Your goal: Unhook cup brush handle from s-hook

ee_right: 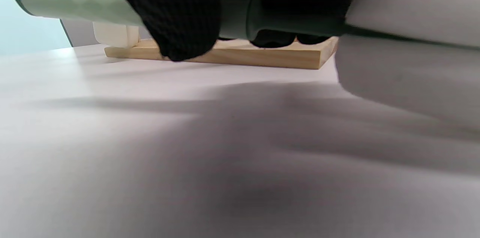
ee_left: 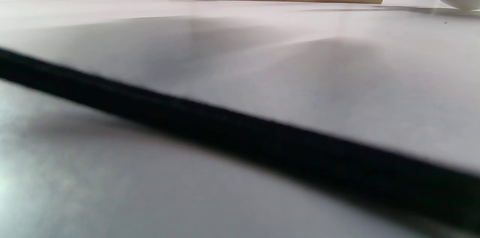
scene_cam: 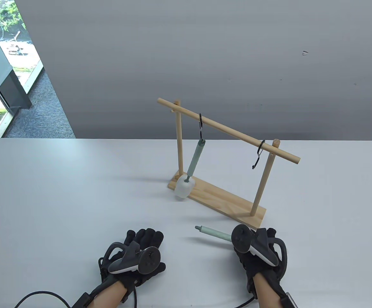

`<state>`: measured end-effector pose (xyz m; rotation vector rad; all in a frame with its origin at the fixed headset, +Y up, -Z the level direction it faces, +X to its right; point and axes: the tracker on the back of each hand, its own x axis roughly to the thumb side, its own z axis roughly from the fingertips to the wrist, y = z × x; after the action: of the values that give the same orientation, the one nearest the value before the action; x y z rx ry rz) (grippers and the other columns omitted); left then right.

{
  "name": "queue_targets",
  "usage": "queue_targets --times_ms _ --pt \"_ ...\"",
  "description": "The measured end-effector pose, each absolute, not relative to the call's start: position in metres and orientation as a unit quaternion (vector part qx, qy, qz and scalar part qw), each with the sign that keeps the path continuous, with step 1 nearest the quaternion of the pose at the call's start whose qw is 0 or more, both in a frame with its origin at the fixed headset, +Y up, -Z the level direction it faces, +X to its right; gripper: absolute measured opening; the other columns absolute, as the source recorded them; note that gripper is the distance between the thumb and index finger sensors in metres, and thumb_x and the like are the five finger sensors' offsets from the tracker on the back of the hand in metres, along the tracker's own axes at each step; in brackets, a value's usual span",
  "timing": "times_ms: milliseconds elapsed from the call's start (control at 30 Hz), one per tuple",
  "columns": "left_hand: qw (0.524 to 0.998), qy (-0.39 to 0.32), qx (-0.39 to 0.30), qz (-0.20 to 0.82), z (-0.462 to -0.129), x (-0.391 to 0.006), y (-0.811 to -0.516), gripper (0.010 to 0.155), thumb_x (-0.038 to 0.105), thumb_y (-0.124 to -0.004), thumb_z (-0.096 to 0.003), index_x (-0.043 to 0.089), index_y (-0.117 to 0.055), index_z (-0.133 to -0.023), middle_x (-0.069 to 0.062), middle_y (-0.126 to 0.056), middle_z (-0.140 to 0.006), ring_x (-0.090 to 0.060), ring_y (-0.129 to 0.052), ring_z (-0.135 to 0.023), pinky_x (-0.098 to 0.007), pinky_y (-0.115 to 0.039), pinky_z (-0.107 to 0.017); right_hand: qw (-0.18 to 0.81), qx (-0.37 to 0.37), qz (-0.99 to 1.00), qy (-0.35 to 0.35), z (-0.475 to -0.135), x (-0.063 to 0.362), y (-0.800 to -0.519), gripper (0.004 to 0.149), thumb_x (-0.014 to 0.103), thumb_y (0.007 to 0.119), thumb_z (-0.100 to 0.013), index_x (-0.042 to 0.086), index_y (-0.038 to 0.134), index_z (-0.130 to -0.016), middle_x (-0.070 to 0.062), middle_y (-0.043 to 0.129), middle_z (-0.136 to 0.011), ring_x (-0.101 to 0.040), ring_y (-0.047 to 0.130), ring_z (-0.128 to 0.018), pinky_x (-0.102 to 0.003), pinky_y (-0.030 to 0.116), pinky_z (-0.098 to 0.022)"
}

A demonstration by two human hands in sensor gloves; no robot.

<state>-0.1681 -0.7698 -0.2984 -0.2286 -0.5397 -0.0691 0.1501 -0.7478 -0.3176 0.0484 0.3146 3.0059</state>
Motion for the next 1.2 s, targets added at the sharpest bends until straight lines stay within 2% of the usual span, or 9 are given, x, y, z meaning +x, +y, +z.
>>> queue_targets --times_ms 467,867,1000,1200 --pt "0.957 -0.261 -0.125 -0.028 -0.299 -0.169 -0.771 0.088 0.063 -0.061 -0.0431 0.012 -0.024 -0.105 -0.025 -0.04 -0.112 -0.051 -0.054 -0.102 -0.066 -0.037 -0.07 0.043 0.014 0.99 0.134 -0.319 0.147 -0.753 0.054 0.022 0.078 -0.049 0.004 0.061 -0.097 -0.027 0.066 -0.098 -0.053 0.067 -0.09 -0.073 0.027 -0.069" --pt "0.955 -0.263 -0.132 -0.032 -0.3 -0.171 -0.773 0.087 0.063 -0.061 -0.0431 0.012 -0.026 -0.105 -0.024 -0.042 -0.112 -0.051 -0.056 -0.101 -0.066 -0.039 -0.07 0.077 0.022 0.992 0.095 -0.315 0.152 -0.742 0.047 0.02 0.076 -0.049 0.004 0.07 -0.092 -0.026 0.073 -0.094 -0.052 0.073 -0.086 -0.072 0.031 -0.068" --pt "0.957 -0.263 -0.122 -0.009 -0.303 -0.174 -0.77 0.084 0.061 -0.063 -0.0429 0.011 -0.035 -0.105 -0.023 -0.047 -0.111 -0.049 -0.061 -0.1 -0.065 -0.045 -0.07 0.093 0.035 0.991 0.085 -0.314 0.153 -0.738 0.044 0.021 0.076 -0.048 0.004 0.075 -0.089 -0.027 0.078 -0.089 -0.052 0.079 -0.08 -0.072 0.035 -0.067" --pt "0.964 -0.245 -0.063 0.076 -0.323 -0.172 -0.748 0.078 0.057 -0.067 -0.0429 0.01 -0.048 -0.102 -0.022 -0.058 -0.108 -0.048 -0.071 -0.095 -0.063 -0.051 -0.068 0.102 0.054 0.99 0.079 -0.313 0.151 -0.735 0.042 0.022 0.076 -0.048 0.004 0.078 -0.085 -0.027 0.083 -0.084 -0.051 0.084 -0.075 -0.071 0.039 -0.065"
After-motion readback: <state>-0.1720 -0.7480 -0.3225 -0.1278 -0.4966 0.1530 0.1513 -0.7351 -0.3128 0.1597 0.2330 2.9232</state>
